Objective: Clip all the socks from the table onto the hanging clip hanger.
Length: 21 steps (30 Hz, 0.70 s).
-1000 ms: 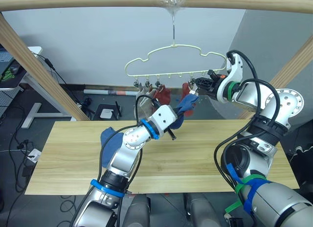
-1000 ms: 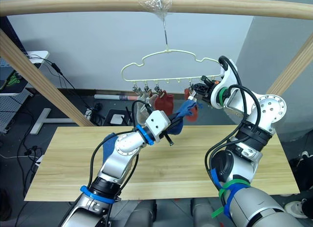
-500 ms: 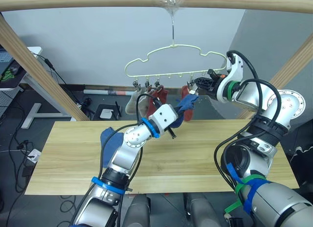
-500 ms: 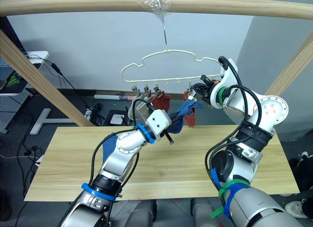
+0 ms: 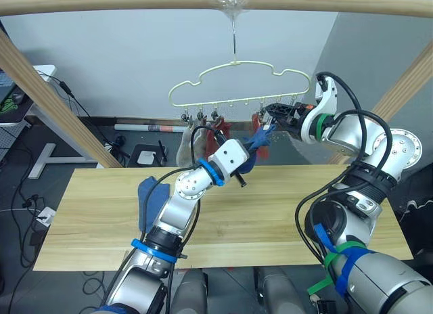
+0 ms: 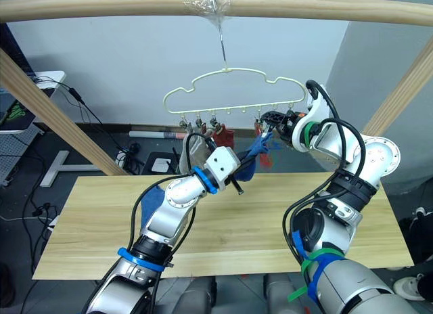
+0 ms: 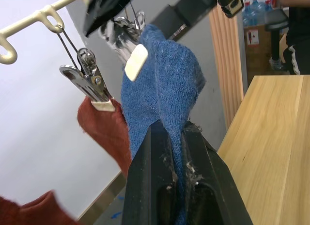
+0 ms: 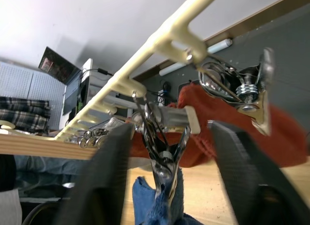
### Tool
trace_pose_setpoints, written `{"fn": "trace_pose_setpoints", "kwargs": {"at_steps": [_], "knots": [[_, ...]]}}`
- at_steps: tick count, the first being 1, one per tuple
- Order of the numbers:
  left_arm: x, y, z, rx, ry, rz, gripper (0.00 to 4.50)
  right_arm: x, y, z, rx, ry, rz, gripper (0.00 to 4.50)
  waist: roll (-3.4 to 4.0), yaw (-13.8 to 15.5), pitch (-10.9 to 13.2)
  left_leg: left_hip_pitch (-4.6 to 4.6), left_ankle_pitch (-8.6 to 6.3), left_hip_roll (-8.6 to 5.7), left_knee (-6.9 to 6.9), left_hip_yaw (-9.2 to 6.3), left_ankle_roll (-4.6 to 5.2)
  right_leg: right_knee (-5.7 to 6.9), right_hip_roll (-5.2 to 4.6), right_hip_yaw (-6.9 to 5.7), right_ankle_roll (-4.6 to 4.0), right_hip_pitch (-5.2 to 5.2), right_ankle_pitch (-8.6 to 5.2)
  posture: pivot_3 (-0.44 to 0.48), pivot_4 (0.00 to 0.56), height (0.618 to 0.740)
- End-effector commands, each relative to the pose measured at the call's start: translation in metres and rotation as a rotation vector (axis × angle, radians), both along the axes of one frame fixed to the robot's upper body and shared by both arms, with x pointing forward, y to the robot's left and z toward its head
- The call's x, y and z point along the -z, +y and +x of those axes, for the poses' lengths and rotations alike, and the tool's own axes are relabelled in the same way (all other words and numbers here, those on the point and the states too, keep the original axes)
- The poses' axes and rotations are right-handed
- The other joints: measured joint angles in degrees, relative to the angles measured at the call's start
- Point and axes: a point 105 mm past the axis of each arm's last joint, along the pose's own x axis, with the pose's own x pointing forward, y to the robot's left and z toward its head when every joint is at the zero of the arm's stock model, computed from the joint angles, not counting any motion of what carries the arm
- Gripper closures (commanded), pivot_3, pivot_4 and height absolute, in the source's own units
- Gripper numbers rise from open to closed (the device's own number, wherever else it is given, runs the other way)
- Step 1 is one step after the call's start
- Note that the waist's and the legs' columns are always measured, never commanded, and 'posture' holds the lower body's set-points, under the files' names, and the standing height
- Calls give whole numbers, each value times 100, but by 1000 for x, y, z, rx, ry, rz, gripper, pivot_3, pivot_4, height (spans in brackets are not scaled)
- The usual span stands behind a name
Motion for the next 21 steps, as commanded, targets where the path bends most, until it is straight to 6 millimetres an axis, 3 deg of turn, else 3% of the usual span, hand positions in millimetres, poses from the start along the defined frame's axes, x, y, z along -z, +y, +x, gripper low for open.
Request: {"fn": "trace_pose_setpoints", "kwargs": {"at_steps": [1, 2, 5, 12, 15, 21], "knots": [[-18, -7, -6, 36, -54, -33, 4500, -24, -3, -5, -28, -98, 26, 400, 0, -2, 0, 0, 0, 0, 0, 0, 0, 0, 0, 0, 0, 0, 0, 22, 224, 740], [-19, -10, -6, 41, -43, -41, 4500, -30, -5, -10, -60, -148, 17, 46, 0, 1, 0, -1, 0, 0, 0, 0, 0, 0, 0, 0, 1, -1, 0, 22, 224, 740], [-18, -15, -4, 46, 10, -74, 4500, -35, -15, -23, -123, -239, -11, 17, 1, 9, 1, -5, 0, -1, 1, 0, 0, -2, -1, 0, 3, -1, -2, 18, 223, 740], [-18, -31, 5, 58, 272, -269, 4500, -24, -37, -50, -146, -336, -128, 17, 2, -44, 1, -14, -5, -3, 6, 2, 8, -7, -2, 1, 10, -4, -5, 10, 223, 740], [-22, -44, 3, 121, 371, -343, 3703, -14, -52, -43, 32, -342, -149, 0, 3, -133, 0, -1, -4, 2, 5, 5, 8, 2, 4, 5, 28, -3, -16, -26, 216, 740], [-16, -37, 8, 108, 459, -380, 2003, -11, -54, -47, 83, -418, -291, 0, 3, -193, 0, 0, -2, 2, 9, 11, 10, 2, 7, 11, 35, -4, -14, -40, 214, 740]]}}
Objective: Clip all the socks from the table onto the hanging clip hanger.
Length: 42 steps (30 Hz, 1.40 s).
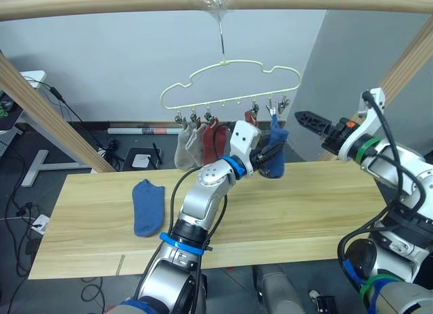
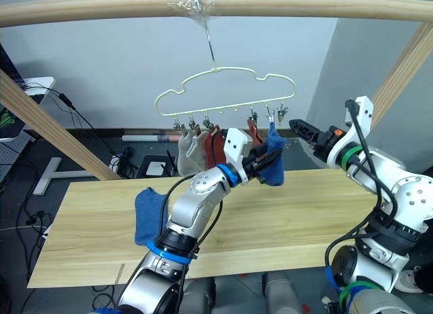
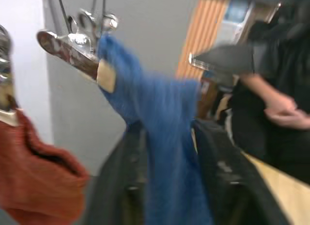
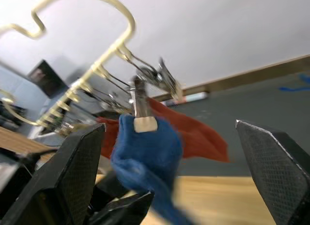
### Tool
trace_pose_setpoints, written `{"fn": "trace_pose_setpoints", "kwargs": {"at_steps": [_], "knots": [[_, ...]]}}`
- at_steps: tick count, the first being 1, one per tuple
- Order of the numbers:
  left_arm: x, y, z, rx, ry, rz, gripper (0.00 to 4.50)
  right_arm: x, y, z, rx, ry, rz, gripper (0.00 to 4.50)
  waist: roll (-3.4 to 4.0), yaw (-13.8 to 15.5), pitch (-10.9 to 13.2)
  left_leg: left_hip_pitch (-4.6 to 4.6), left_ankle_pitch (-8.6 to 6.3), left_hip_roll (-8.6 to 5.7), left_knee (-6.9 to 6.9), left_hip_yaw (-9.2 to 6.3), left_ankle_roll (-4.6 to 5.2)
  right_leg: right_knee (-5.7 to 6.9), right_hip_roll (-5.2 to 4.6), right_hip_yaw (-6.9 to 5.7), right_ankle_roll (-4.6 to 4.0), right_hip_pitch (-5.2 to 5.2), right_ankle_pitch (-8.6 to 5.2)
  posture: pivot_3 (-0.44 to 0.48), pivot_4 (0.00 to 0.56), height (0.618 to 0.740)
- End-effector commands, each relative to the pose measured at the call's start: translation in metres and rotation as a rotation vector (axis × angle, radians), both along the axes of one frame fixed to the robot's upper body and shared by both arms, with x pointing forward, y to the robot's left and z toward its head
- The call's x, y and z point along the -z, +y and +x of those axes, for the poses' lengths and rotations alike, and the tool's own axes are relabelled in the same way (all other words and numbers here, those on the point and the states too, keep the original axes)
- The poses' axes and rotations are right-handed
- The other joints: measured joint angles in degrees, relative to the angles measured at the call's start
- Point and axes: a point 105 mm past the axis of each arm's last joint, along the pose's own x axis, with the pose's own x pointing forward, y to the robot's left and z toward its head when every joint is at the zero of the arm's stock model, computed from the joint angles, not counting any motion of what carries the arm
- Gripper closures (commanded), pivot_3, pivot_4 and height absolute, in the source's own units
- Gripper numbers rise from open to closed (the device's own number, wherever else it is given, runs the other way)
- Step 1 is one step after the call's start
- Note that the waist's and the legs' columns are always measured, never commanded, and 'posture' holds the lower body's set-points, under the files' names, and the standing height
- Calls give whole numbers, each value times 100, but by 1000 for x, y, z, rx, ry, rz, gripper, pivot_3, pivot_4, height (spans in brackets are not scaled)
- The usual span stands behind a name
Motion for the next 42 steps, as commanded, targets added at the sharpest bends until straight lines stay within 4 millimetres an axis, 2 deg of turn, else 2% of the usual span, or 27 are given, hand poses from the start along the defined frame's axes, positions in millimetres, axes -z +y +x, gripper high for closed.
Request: {"fn": "trace_pose_setpoints", "kwargs": {"at_steps": [1, 5, 7, 9, 10, 12, 14, 17, 19, 21, 25, 28, 34, 41, 42], "knots": [[-4, 11, 4, -13, 4, -9, 1699, -19, -1, -7, 34, -148, -120, 0, 0, -4, 0, 0, 0, 0, 0, -1, 0, -1, 0, -1, 0, 0, 0, -40, 214, 740], [2, 21, 5, -34, -10, 34, 524, -14, -1, -9, 47, -188, -196, 0, 0, -5, 0, -1, 0, 0, -2, -1, -1, -5, 0, -1, 0, 1, 0, -40, 214, 740], [-2, 45, 6, -87, -97, 110, 21, 6, 7, -9, 106, -244, -383, 0, -1, 1, 0, -1, 0, -1, -2, 0, -1, -6, -1, 0, 0, 1, 0, -12, 216, 740], [-13, 63, 2, -102, -175, 148, 21, 13, 16, -9, 161, -314, -446, 0, -1, -37, 0, 2, 0, 1, -6, -1, -1, -6, 1, 0, -1, -1, -2, -3, 219, 740], [-19, 70, -2, -100, -206, 159, 6, 14, 18, -8, 185, -343, -476, 180, -1, -58, 0, 3, 0, 4, -9, 1, -2, -4, 3, 1, 2, -5, -5, -3, 219, 740], [-28, 81, -8, -92, -258, 190, 0, 16, 24, -6, 208, -392, -513, 625, 0, -61, 0, -5, 2, 4, -8, 6, -5, 2, 2, 7, 4, -22, -4, 17, 226, 740], [-37, 92, -16, -82, -306, 226, 0, 17, 31, -3, 241, -419, -508, 1271, -5, -39, 2, -10, 4, 2, -2, 5, -8, -1, 0, 6, 10, -20, 0, 30, 230, 740], [-52, 109, -27, -77, -356, 261, 0, 15, 36, 3, 301, -445, -467, 1271, -6, -16, 3, -7, 4, 3, -2, 3, -9, 1, 0, 6, 12, -18, 1, 52, 232, 740], [-59, 115, -31, -80, -369, 271, 0, 12, 37, 7, 329, -461, -445, 1574, -5, 20, 3, -8, 4, 5, -4, 0, -8, 2, 1, 4, 9, -20, 0, 65, 235, 740], [-62, 118, -35, -84, -378, 278, 0, 11, 39, 10, 339, -469, -443, 2144, -5, 68, 3, -9, 4, 5, -5, 0, -8, 0, 1, 4, 7, -20, 0, 65, 235, 740], [-66, 122, -40, -97, -388, 273, 0, 8, 43, 17, 345, -483, -448, 3611, -6, 134, 3, -10, 4, 3, -5, 0, -8, -1, -1, 4, 6, -19, 0, 80, 230, 740], [-65, 119, -49, -67, -409, 288, 0, 4, 49, 28, 361, -502, -448, 3611, -6, 165, 3, -10, 4, 3, -4, 0, -8, -1, -1, 4, 5, -20, 1, 85, 228, 740], [-68, 121, -48, -88, -412, 287, 0, 3, 50, 39, 382, -514, -460, 3611, -6, 216, 3, -6, 4, 4, -4, -1, -8, 4, 0, 2, -4, -19, 5, 115, 221, 740], [-68, 123, -52, -95, -410, 289, 0, 6, 49, 42, 383, -493, -442, 3611, -5, 225, 3, -9, 4, 4, -5, -1, -8, 2, 0, 2, -24, -20, 17, 130, 218, 740], [-68, 124, -52, -96, -409, 289, 0, 7, 49, 42, 382, -490, -437, 3454, -6, 227, 3, -8, 4, 4, -5, -2, -8, 3, -1, 2, -24, -20, 17, 130, 218, 740]]}}
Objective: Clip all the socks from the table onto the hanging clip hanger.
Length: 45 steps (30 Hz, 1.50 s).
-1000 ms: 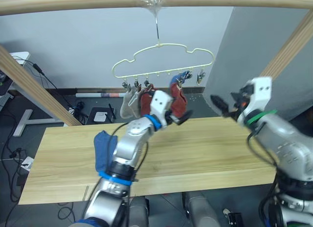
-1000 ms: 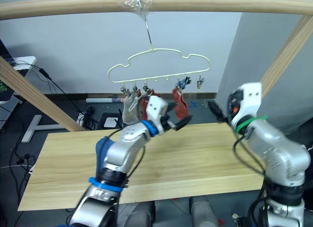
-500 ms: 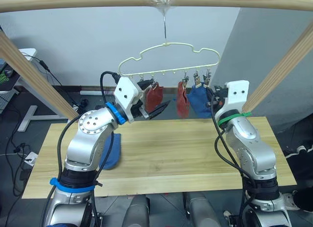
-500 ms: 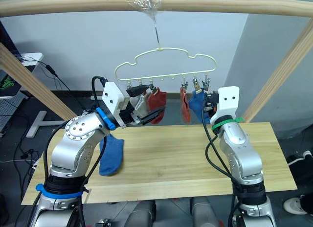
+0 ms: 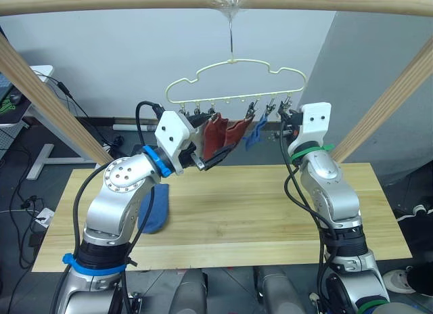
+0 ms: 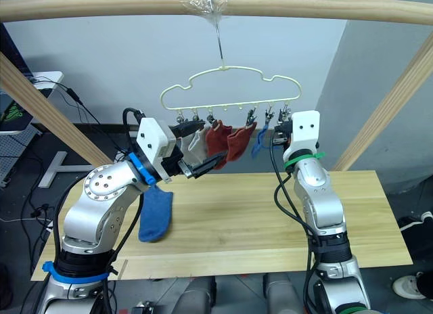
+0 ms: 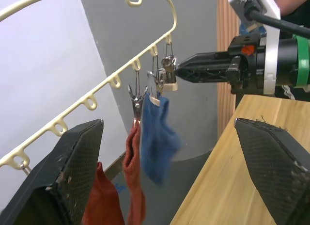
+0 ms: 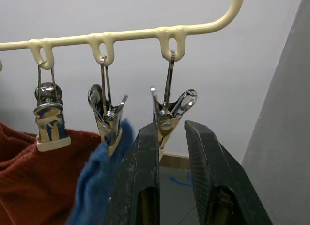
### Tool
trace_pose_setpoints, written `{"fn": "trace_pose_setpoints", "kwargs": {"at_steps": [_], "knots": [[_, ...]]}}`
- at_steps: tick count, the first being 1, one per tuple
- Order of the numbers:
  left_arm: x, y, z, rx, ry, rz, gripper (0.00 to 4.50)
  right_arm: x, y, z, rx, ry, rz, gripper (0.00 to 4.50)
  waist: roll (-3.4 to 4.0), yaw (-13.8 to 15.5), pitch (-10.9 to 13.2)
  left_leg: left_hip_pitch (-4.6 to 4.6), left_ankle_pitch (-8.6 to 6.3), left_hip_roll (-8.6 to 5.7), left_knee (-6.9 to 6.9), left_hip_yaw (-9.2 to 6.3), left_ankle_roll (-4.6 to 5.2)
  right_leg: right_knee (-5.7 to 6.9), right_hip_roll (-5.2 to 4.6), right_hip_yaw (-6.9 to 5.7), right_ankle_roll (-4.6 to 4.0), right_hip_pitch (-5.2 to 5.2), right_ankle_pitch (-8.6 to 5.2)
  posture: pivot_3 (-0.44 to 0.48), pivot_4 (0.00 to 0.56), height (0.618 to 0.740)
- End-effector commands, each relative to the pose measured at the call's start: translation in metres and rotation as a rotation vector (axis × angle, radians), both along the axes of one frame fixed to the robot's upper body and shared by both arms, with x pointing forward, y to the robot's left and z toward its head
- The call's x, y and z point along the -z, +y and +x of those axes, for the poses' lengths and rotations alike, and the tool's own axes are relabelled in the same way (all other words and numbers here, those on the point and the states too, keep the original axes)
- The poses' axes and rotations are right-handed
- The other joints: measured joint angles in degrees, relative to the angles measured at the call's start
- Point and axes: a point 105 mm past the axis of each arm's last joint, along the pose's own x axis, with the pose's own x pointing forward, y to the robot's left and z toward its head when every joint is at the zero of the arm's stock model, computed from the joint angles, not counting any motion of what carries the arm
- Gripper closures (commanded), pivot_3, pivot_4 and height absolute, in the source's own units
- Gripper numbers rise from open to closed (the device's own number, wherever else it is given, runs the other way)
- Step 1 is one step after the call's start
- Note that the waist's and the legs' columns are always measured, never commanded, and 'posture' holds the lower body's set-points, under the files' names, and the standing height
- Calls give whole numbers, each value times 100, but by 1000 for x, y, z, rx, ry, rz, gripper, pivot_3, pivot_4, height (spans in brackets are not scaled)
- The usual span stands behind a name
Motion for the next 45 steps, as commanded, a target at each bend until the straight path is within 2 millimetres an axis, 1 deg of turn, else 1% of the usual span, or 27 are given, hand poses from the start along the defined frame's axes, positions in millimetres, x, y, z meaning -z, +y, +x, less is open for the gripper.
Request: {"fn": "trace_pose_setpoints", "kwargs": {"at_steps": [1, 3, 6, 14, 15, 17, 20, 31, 35, 45], "knots": [[-11, 1, -8, 8, -42, -16, 0, -17, -2, -3, 1, -64, 23, 3263, 0, 2, 0, 0, 0, 0, 0, 0, 0, 0, 0, 0, 0, 0, 0, 130, 218, 740], [-12, 1, -8, 8, -44, -17, 0, -18, -3, -2, 13, -65, 23, 2672, 0, 0, 0, 1, 0, 0, 1, 0, 0, 2, 0, 0, 1, 0, 0, 129, 218, 740], [-12, 0, -7, 9, -44, -18, 0, -19, -3, 0, 22, -69, 25, 1623, 0, 0, 0, 2, 0, 0, 1, 1, 0, 3, 0, 0, 2, 0, -1, 126, 219, 740], [-13, -2, -6, 16, -45, -19, 0, -24, -4, 3, 35, -79, 33, 1623, 0, 0, 0, 1, 0, 0, 1, 0, 0, 3, 0, 0, -1, 0, 1, 117, 225, 740], [-13, -3, -5, 16, -46, -20, 0, -24, -4, 3, 36, -80, 34, 1787, 0, 0, 0, 1, 0, 0, 1, 0, 0, 3, 0, 0, -1, 0, 1, 117, 225, 740], [-13, -3, -4, 17, -46, -20, 0, -24, -4, 4, 38, -81, 35, 2250, 0, 0, 0, 2, 0, 0, 1, 0, 0, 3, 0, 0, -1, 0, 1, 117, 225, 740], [-14, -3, -4, 18, -48, -19, 0, -24, -4, 3, 41, -78, 30, 3253, 0, -1, 0, 2, 0, 0, 1, 1, 0, 4, 0, 0, -1, 0, 1, 116, 229, 740], [-15, -3, -5, 18, -53, -19, 0, -27, 0, 8, 36, -84, 35, 3253, 0, -4, 0, 3, 0, 0, 2, 1, 0, 6, 0, 0, -1, 0, 1, 119, 234, 740], [-17, -5, -6, 25, -57, -22, 0, -30, 5, 10, 25, -93, 29, 3253, 0, -3, 0, 2, 0, 0, 2, 0, 0, 6, 0, 0, -2, 0, 1, 119, 234, 740], [-23, -9, -8, 42, -67, -37, 0, -33, 10, 13, 17, -102, 21, 3253, 0, -2, 0, 3, 0, 0, 2, 1, 0, 7, 0, 0, -2, 0, 2, 120, 234, 740]]}}
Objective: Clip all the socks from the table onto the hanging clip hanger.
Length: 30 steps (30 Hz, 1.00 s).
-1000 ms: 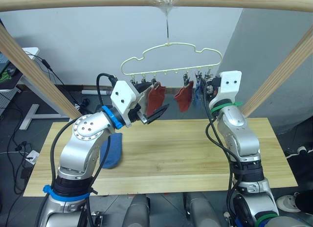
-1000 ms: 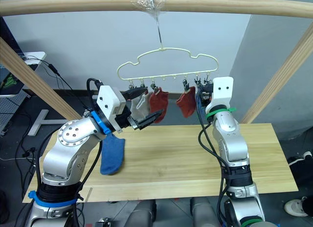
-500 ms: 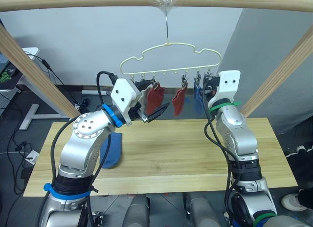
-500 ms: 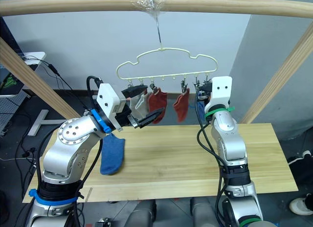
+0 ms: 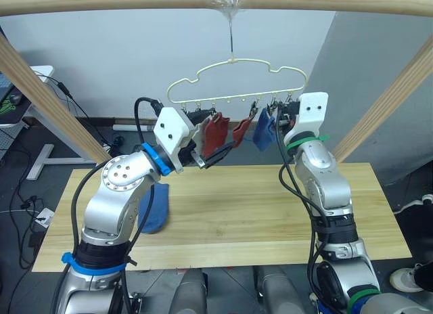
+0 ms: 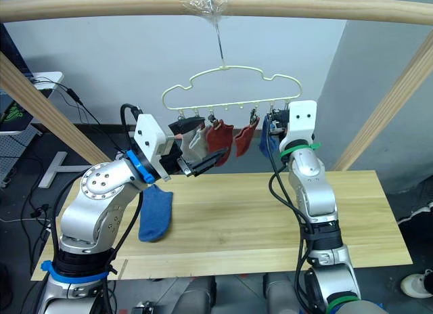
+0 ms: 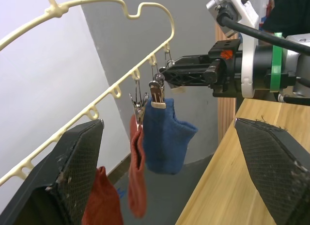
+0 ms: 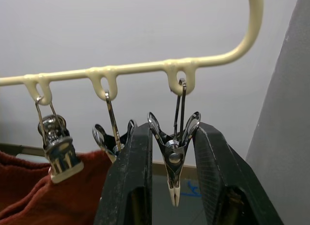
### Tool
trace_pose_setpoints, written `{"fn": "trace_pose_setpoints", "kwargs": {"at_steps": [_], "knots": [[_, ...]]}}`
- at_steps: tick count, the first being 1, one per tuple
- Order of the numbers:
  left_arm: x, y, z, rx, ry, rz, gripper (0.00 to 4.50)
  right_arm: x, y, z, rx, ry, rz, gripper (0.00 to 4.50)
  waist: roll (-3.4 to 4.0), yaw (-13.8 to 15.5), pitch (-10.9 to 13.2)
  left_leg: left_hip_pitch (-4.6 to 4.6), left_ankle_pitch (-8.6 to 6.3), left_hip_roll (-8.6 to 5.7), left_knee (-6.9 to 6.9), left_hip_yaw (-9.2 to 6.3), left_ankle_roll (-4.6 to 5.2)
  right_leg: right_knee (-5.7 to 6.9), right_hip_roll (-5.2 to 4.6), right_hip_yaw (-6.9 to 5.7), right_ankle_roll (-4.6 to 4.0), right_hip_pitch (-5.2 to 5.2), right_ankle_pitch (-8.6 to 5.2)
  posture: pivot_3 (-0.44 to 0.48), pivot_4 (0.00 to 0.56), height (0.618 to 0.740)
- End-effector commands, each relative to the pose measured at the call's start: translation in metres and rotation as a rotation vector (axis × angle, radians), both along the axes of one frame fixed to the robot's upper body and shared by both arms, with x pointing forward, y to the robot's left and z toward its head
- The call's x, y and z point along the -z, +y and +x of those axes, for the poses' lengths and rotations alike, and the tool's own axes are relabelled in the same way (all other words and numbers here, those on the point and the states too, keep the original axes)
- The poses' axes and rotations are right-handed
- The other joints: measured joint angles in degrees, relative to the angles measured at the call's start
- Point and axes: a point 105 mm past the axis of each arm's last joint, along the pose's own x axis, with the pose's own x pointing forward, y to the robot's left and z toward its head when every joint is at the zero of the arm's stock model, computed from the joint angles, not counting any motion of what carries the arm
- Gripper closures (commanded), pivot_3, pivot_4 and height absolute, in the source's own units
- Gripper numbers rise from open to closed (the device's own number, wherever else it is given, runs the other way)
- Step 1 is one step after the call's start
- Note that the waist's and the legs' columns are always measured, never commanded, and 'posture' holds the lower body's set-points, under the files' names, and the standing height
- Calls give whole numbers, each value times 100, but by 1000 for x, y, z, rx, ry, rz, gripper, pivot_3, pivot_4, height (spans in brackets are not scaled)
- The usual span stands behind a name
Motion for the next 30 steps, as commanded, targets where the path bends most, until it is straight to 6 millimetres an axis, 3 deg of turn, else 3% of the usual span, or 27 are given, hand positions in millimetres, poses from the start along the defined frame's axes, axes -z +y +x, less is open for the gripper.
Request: {"fn": "trace_pose_setpoints", "kwargs": {"at_steps": [1, 21, 25, 30], "knots": [[-16, -7, -8, 34, -60, -20, 0, -17, 2, -2, 0, -66, 3, 3253, 0, 1, 0, 0, 0, 0, 0, -1, 0, 0, 0, 0, 0, 0, 0, 120, 234, 740], [-17, -9, -8, 44, -56, -33, 0, -14, 2, -2, -1, -61, 9, 3253, 0, 1, 0, 0, 0, 0, 0, 0, 0, 0, 0, 0, -1, 0, 0, 120, 234, 740], [-18, -9, -9, 43, -58, -31, 0, -14, 2, -2, 3, -61, 7, 2343, 0, 1, 0, 0, 0, 0, 0, 0, 0, 0, 0, 0, -1, 0, 0, 120, 234, 740], [-18, -10, -9, 44, -59, -30, 0, -15, 2, -1, 6, -60, 10, 2343, 0, 1, 0, 0, 0, 0, 0, 0, 0, 0, 0, 0, -1, 0, 0, 121, 237, 740]]}}
